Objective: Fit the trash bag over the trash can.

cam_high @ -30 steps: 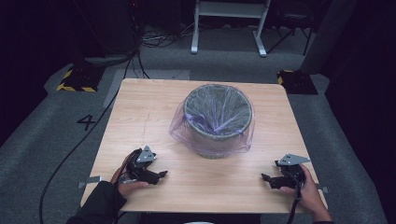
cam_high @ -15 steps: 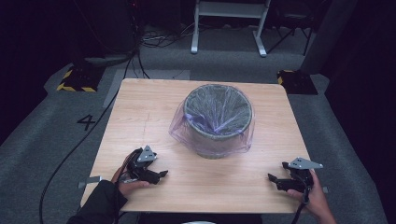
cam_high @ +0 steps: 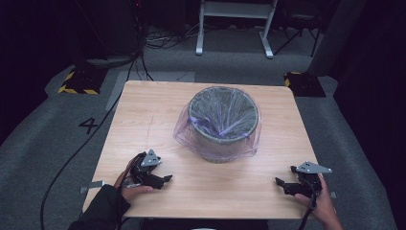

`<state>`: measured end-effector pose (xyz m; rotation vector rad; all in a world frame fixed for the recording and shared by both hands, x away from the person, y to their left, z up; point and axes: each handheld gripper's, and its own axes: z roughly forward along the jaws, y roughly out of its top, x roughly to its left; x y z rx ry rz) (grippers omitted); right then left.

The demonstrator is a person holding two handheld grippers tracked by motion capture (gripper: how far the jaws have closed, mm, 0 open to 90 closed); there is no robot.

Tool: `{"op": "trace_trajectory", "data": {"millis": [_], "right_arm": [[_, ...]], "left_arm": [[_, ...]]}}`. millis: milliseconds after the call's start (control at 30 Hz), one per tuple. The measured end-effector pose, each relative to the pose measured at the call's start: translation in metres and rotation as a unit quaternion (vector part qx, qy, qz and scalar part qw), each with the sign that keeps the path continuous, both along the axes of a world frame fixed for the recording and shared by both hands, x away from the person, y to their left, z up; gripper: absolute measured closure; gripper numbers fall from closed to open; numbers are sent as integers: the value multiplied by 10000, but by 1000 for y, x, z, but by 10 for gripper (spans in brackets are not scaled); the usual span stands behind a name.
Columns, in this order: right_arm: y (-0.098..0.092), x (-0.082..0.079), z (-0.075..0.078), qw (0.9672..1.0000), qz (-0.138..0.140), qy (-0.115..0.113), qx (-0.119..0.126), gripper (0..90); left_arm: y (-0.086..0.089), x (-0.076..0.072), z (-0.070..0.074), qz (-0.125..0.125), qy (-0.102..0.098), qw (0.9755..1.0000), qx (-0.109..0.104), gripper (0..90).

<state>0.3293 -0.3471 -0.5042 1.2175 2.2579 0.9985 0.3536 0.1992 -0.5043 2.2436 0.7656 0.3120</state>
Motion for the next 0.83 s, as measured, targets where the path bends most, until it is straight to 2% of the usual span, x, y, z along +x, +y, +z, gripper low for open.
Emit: {"op": "trace_trajectory", "data": {"millis": [833], "right_arm": [[1,0,0,10000,-49,4,-17,138]], "left_arm": [[-1,2,0,-73,4,10000,-10,144]]}}
